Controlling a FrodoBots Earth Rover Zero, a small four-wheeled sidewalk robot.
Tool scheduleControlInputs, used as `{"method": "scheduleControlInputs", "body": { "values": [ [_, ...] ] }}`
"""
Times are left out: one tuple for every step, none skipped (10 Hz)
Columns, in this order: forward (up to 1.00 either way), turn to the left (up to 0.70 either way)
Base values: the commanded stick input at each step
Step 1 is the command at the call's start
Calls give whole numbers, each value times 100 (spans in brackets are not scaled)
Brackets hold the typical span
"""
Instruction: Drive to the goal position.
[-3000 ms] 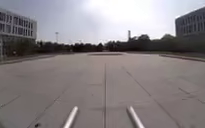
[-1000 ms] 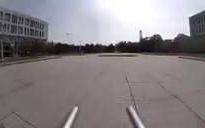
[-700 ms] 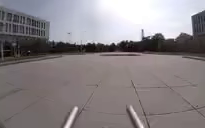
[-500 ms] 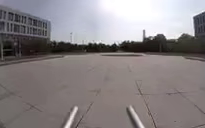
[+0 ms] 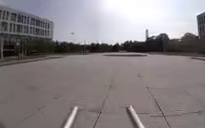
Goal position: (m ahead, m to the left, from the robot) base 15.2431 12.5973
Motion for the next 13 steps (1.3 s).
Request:
{"method": "scheduleControlInputs", "body": {
  "values": [
    [100,2],
    [100,2],
    [100,2],
    [100,2],
    [100,2],
    [100,2],
    [100,2],
    [100,2],
    [100,2],
    [100,2],
    [100,2],
    [100,2],
    [100,2]
  ]
}}
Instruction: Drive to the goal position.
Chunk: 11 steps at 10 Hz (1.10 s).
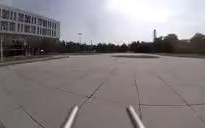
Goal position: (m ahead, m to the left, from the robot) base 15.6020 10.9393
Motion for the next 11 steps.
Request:
{"method": "scheduleControlInputs", "body": {
  "values": [
    [100,2],
    [100,2],
    [100,2],
    [100,2],
    [100,-38],
    [100,-38],
    [100,-38],
    [100,-38],
    [100,-38],
    [100,-34],
    [100,-22]
  ]
}}
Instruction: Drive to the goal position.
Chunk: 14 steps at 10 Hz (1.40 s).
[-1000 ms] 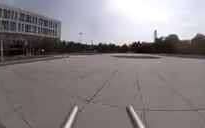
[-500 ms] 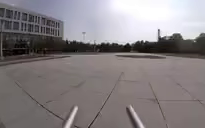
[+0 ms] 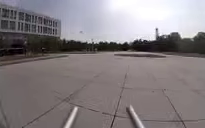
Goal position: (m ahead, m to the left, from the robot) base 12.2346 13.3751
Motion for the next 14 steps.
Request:
{"method": "scheduleControlInputs", "body": {
  "values": [
    [100,1],
    [100,2],
    [100,2],
    [100,2],
    [100,2],
    [100,2],
    [100,2],
    [100,42],
    [100,42],
    [100,15],
    [100,2],
    [100,2],
    [100,2],
    [100,2]
  ]
}}
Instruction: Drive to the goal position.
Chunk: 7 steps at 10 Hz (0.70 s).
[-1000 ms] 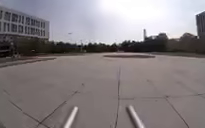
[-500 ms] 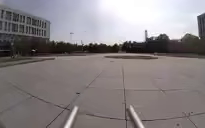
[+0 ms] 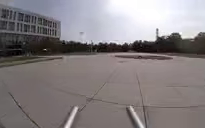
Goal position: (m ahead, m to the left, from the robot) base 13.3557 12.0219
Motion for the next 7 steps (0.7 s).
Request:
{"method": "scheduleControlInputs", "body": {
  "values": [
    [100,2],
    [100,2],
    [100,2],
    [100,2],
    [100,2],
    [100,2],
    [100,2]
  ]
}}
